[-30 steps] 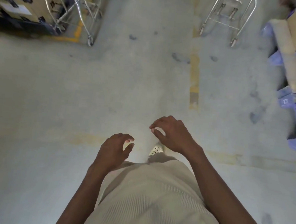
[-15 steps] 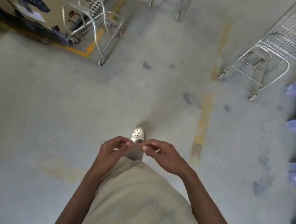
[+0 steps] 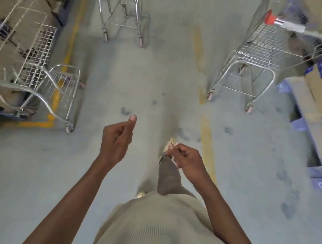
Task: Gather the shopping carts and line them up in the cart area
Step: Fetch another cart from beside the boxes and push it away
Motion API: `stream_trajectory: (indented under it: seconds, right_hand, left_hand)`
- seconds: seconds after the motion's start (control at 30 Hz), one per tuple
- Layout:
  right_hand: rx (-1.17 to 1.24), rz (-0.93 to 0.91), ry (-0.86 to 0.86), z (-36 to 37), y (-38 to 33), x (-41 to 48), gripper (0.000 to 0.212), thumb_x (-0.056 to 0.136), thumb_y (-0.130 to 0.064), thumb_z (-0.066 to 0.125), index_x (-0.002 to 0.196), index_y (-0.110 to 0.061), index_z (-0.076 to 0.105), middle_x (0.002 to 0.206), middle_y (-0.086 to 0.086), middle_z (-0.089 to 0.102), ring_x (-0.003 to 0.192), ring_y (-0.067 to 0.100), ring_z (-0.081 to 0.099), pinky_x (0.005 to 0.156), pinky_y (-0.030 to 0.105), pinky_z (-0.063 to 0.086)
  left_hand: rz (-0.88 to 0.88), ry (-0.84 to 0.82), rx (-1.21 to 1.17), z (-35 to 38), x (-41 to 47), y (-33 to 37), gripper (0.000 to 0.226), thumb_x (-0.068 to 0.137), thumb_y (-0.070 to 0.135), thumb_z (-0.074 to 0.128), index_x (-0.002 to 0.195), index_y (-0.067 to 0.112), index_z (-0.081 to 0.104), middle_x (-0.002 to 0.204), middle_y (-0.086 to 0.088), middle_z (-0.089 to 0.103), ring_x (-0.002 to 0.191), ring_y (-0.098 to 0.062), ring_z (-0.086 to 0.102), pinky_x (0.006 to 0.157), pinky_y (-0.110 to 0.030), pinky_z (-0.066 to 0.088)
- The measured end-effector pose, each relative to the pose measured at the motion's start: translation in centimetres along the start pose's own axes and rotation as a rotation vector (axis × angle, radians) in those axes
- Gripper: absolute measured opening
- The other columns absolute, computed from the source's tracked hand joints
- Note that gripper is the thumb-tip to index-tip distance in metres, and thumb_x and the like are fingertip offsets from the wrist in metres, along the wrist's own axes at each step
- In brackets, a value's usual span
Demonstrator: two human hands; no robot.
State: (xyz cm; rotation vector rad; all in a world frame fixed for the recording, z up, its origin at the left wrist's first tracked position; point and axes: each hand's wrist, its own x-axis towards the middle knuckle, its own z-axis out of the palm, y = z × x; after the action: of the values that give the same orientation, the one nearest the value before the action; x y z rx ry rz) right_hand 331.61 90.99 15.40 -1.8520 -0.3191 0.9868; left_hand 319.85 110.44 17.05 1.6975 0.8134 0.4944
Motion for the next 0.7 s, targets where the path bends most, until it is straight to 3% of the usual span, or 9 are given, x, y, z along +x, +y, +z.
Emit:
stream_trajectory:
  seconds: [0.1,0.2,0.3,0.43,0.6,0.7]
  right_hand:
    - [-0.085,0.037,0.01,-1.9,-2.5,7.5,0.044,0.1,-0.04,0.063,0.061,-0.019,0.066,0.055,-0.011,0.055,0.052,0.004,0.045,0.069,0.03,0.04]
    - [-0.27,-0.03,-0.042,-4.4,-6.4,14.4,0.051,0.102,-0.04,0.06,0.062,-0.008,0.061,0.044,-0.014,0.049,0.043,0.002,0.041,0.06,0.028,0.034]
    - [-0.341,-0.123,-0.052,-5.5,-11.6,21.3,0.057,0.101,-0.043,0.06,0.064,0.001,0.057,0.042,-0.009,0.045,0.04,0.005,0.038,0.056,0.03,0.03]
    - [-0.43,-0.177,-0.218,-3.0,-17.4,29.2,0.061,0.1,-0.046,0.06,0.059,-0.002,0.053,0.043,-0.008,0.046,0.04,0.007,0.039,0.056,0.031,0.031]
    - [-0.504,-0.287,-0.404,2.1,-21.9,34.6,0.059,0.101,-0.047,0.059,0.058,-0.006,0.054,0.045,-0.009,0.044,0.044,0.006,0.039,0.056,0.03,0.032]
    - [-0.457,-0.294,-0.474,5.2,-22.5,35.3,0.052,0.1,-0.049,0.059,0.061,-0.015,0.06,0.057,0.006,0.055,0.052,0.009,0.047,0.061,0.031,0.038]
  left_hand:
    - [-0.028,0.082,0.019,3.0,5.8,-1.1,0.063,0.103,0.042,0.055,0.054,0.019,0.024,0.05,0.001,0.022,0.049,-0.015,0.022,0.05,-0.033,0.018]
    - [-0.155,0.11,0.006,6.5,9.1,-1.8,0.061,0.102,0.043,0.056,0.055,0.022,0.023,0.052,0.004,0.022,0.051,-0.013,0.022,0.051,-0.034,0.017]
    - [-0.099,0.072,0.093,7.2,13.1,-1.4,0.061,0.101,0.044,0.056,0.052,0.024,0.025,0.049,0.01,0.021,0.048,-0.007,0.021,0.051,-0.028,0.02]
    - [-0.072,0.201,0.261,5.0,18.2,0.3,0.063,0.098,0.043,0.062,0.052,0.02,0.025,0.049,0.004,0.019,0.047,-0.008,0.021,0.049,-0.026,0.022]
    - [-0.216,0.457,0.075,1.5,21.5,-0.6,0.064,0.099,0.04,0.062,0.055,0.018,0.022,0.055,0.005,0.016,0.054,-0.016,0.019,0.052,-0.033,0.019]
    - [-0.257,0.527,0.038,-0.5,21.9,-1.8,0.062,0.1,0.04,0.062,0.056,0.018,0.024,0.054,0.006,0.019,0.053,-0.015,0.021,0.052,-0.031,0.02]
